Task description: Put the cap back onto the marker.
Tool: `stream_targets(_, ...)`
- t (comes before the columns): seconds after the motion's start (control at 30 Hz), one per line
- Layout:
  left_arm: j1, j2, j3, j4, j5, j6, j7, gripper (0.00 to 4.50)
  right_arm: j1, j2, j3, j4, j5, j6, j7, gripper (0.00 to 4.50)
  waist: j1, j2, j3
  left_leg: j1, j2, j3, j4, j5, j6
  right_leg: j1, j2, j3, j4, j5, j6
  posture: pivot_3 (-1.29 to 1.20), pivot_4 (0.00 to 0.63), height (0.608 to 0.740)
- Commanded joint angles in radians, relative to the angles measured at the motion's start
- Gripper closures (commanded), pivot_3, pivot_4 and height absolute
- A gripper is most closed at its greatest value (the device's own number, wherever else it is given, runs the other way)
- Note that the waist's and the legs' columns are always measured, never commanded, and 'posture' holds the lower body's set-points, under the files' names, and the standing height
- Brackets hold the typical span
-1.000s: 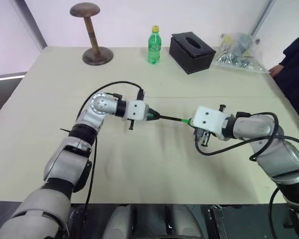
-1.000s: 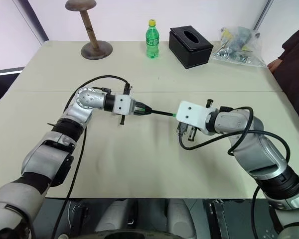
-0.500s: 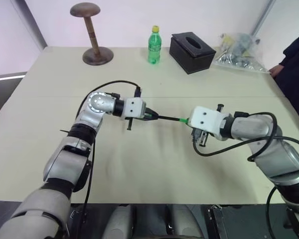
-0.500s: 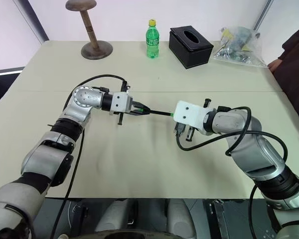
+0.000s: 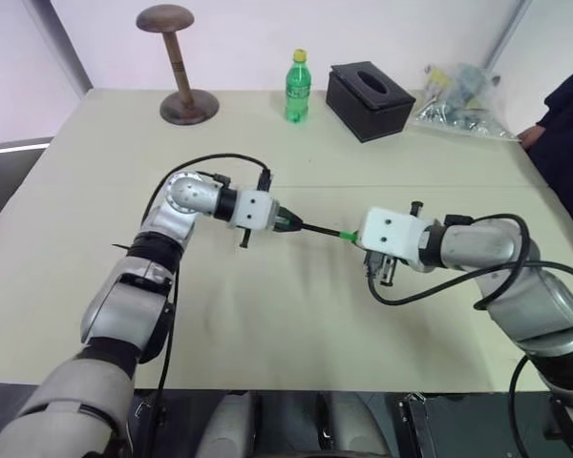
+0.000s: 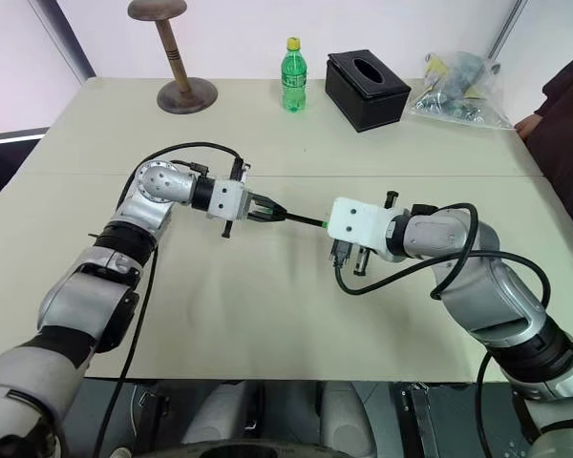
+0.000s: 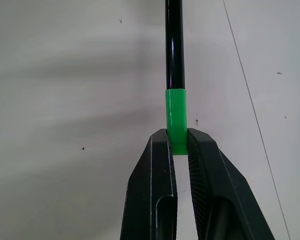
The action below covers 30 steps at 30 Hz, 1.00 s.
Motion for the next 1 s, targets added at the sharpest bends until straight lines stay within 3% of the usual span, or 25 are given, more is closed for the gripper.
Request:
stream_targets(0.03, -0.026, -0.028, -0.027, -0.005, 0.016, -0.024, -0.001, 4.50, -0.049, 0.014, -0.004, -0.084, 0.015, -0.041, 0.001, 4.46, -0.001, 0.000, 0.000, 0.000, 0.000, 0.000, 0.000, 0.000, 0.000, 0.000, 0.000, 0.000, 0.000, 0.000, 0.000, 0.00, 0.150, 0.740)
stream_targets(0.33, -0.009, -0.026, -0.016, -0.011, 0.004, -0.005, -0.002, 4.50, -0.024, -0.002, -0.012, -0.079, 0.002, -0.038, -0.007, 4.46, 0.000, 0.000, 0.000, 0.000, 0.000, 0.000, 0.000, 0.000, 0.000, 0.000, 0.000, 0.000, 0.000, 0.000, 0.000, 0.00, 0.150, 0.740)
stream_targets(0.37, -0.007, -0.024, -0.015, -0.013, 0.003, -0.004, -0.002, 4.50, -0.019, -0.003, -0.020, -0.078, 0.007, -0.034, -0.008, 3.79, 0.000, 0.000, 0.000, 0.000, 0.000, 0.000, 0.000, 0.000, 0.000, 0.000, 0.000, 0.000, 0.000, 0.000, 0.000, 0.00, 0.150, 0.740)
stream_targets(0.43, -0.002, -0.021, -0.014, -0.018, 0.001, -0.002, -0.003, 4.50, -0.014, -0.009, -0.028, -0.075, 0.009, -0.032, -0.009, 3.27, 0.000, 0.000, 0.000, 0.000, 0.000, 0.000, 0.000, 0.000, 0.000, 0.000, 0.000, 0.000, 0.000, 0.000, 0.000, 0.00, 0.150, 0.740)
stream_targets(0.57, 0.021, -0.003, -0.008, -0.046, -0.019, 0.017, -0.019, 4.50, 0.001, -0.039, -0.046, -0.065, -0.001, -0.041, -0.009, 1.38, -0.002, 0.000, 0.000, 0.000, 0.000, 0.000, 0.000, 0.000, 0.000, 0.000, 0.000, 0.000, 0.000, 0.000, 0.000, 0.00, 0.150, 0.740)
stream_targets(0.83, 0.084, 0.066, 0.009, -0.108, -0.014, 0.102, 0.026, 4.50, 0.105, -0.113, -0.153, -0.107, 0.042, -0.031, 0.005, 1.38, 0.000, 0.000, 0.000, 0.000, 0.001, 0.000, 0.000, 0.000, 0.000, 0.000, 0.000, 0.000, 0.000, 0.000, 0.000, 0.00, 0.150, 0.740)
stream_targets(0.93, 0.129, 0.084, 0.044, -0.203, -0.029, 0.262, 0.115, 4.50, 0.147, -0.115, -0.186, -0.131, 0.053, -0.014, -0.007, 1.38, 0.000, 0.000, 0.000, 0.000, 0.001, 0.000, 0.000, 0.000, 0.000, 0.000, 0.000, 0.000, 0.000, 0.000, 0.000, 0.00, 0.150, 0.740)
stream_targets(1.0, 0.207, 0.098, 0.084, -0.368, -0.090, 0.449, 0.143, 4.50, 0.175, -0.112, -0.198, -0.148, 0.055, -0.002, -0.019, 1.38, 0.000, 0.000, 0.000, 0.000, 0.002, 0.000, 0.000, 0.000, 0.000, 0.000, 0.000, 0.000, 0.000, 0.000, 0.000, 0.00, 0.150, 0.740)
